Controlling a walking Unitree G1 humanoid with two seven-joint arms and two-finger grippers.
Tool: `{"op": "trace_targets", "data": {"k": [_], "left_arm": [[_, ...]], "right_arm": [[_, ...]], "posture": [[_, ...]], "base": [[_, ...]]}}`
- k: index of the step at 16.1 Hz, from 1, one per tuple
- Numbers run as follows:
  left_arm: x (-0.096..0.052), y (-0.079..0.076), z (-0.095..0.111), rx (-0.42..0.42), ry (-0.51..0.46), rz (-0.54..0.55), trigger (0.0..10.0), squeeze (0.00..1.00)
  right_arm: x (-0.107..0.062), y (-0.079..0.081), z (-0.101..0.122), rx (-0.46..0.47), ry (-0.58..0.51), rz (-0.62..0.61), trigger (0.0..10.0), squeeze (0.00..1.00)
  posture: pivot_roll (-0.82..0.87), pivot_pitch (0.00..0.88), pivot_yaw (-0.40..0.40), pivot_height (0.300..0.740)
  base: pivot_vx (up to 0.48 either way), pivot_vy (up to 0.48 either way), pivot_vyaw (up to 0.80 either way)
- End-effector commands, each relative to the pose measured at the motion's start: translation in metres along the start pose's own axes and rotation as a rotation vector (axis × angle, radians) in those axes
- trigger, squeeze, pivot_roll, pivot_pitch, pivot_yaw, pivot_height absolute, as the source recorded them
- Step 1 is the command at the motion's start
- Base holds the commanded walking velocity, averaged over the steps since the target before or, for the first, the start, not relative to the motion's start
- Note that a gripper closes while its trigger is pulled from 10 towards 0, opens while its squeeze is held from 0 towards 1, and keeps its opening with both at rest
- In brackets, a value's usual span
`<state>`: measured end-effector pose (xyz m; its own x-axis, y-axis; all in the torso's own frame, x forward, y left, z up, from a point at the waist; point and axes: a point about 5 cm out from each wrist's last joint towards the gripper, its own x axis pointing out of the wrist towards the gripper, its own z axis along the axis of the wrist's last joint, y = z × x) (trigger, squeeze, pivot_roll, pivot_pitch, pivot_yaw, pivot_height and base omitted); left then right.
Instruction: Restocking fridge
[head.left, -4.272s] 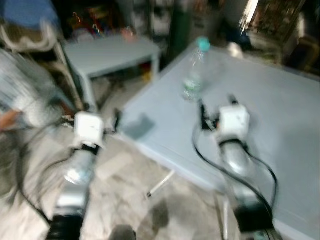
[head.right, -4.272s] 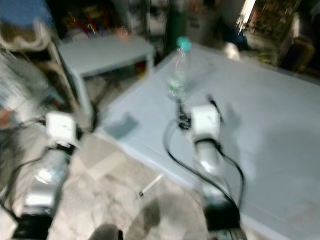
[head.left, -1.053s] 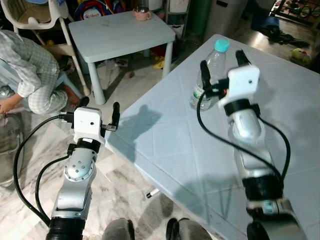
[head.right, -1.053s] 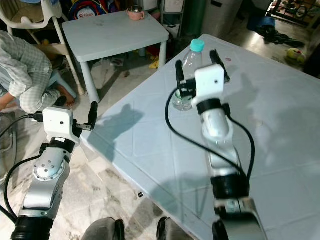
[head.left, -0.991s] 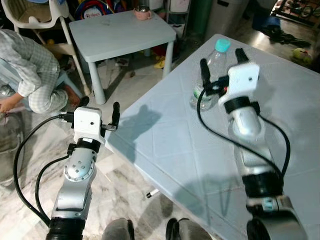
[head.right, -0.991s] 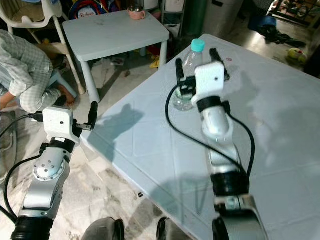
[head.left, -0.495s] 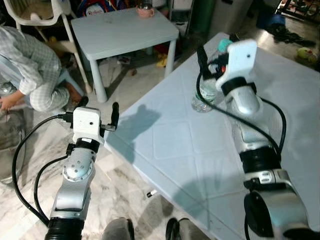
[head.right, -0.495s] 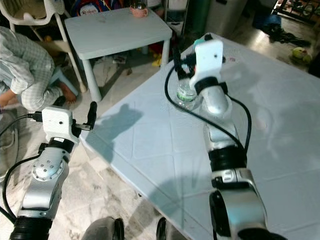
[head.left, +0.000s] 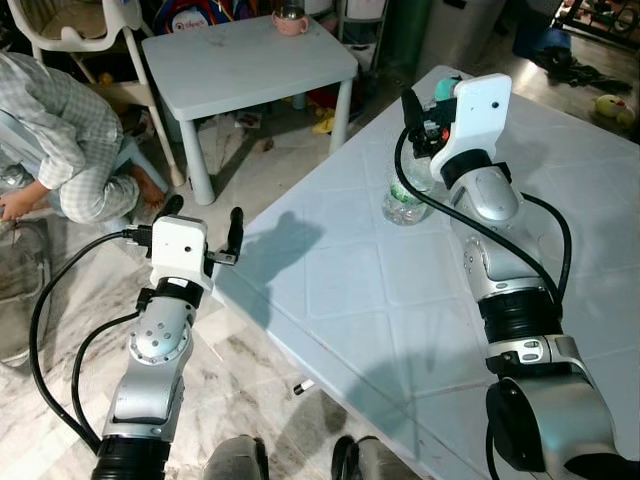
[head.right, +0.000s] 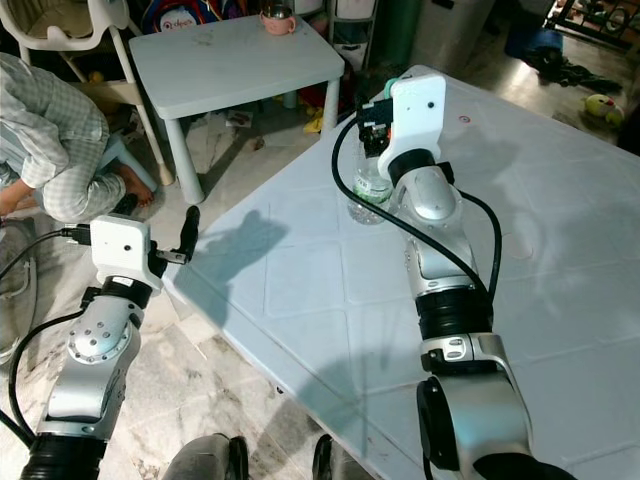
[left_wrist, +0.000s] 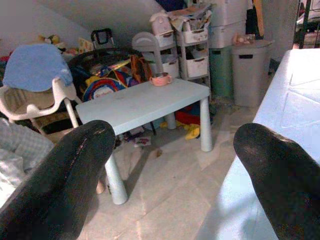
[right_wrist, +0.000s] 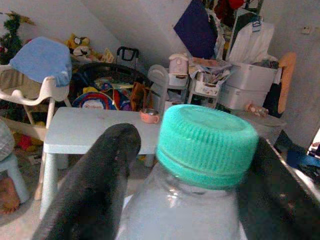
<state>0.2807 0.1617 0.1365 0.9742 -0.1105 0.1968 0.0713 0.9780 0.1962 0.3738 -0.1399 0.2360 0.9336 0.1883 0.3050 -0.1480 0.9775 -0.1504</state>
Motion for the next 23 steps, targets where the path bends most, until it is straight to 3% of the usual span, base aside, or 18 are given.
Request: {"op": "trace_targets", "data": {"k": [1, 7, 9, 11, 12, 13, 15, 23], "left_arm": [[0.001, -0.003, 0.000, 0.002, 0.003, -0.012, 10.0, 0.00], [-0.001, -0.002, -0.001, 0.006, 0.018, 0.014, 10.0, 0.00], [0.001, -0.001, -0.003, 0.000, 0.037, 0.049, 10.0, 0.00], [0.003, 0.000, -0.004, -0.011, 0.051, 0.068, 10.0, 0.00], [0.004, 0.003, -0.004, -0.021, 0.055, 0.073, 10.0, 0.00], [0.004, 0.003, -0.004, -0.023, 0.057, 0.075, 10.0, 0.00], [0.001, 0.000, -0.006, -0.025, 0.070, 0.067, 10.0, 0.00], [-0.007, -0.006, -0.010, -0.033, 0.095, 0.063, 10.0, 0.00]], "right_arm": [[0.002, -0.001, 0.006, 0.020, -0.002, -0.005, 0.0, 0.00], [-0.006, -0.004, 0.003, 0.016, 0.026, -0.008, 0.0, 0.00], [-0.014, -0.009, -0.001, -0.058, -0.006, -0.038, 0.0, 0.00], [-0.022, -0.011, -0.003, -0.007, -0.031, -0.069, 0.0, 0.00], [-0.029, -0.007, 0.003, 0.004, -0.078, -0.061, 3.2, 0.00], [-0.033, -0.003, 0.005, 0.000, -0.100, -0.050, 10.0, 0.00], [-0.046, 0.011, 0.001, -0.007, -0.104, -0.004, 10.0, 0.00], [-0.071, 0.028, -0.019, -0.026, -0.063, 0.073, 10.0, 0.00]], "posture": [[0.10, 0.124, -0.041, 0.740], [0.10, 0.124, -0.045, 0.740], [0.10, 0.124, -0.043, 0.740], [0.10, 0.130, -0.040, 0.740], [0.09, 0.133, -0.039, 0.740], [0.09, 0.133, -0.039, 0.740], [0.10, 0.124, -0.052, 0.740], [0.11, 0.121, -0.060, 0.740]], "base": [[0.000, 0.000, 0.00], [0.000, 0.000, 0.00], [0.000, 0.000, 0.00], [0.000, 0.000, 0.00], [0.000, 0.000, 0.00], [0.000, 0.000, 0.00], [0.000, 0.369, 0.00], [0.000, 0.467, 0.70]]}}
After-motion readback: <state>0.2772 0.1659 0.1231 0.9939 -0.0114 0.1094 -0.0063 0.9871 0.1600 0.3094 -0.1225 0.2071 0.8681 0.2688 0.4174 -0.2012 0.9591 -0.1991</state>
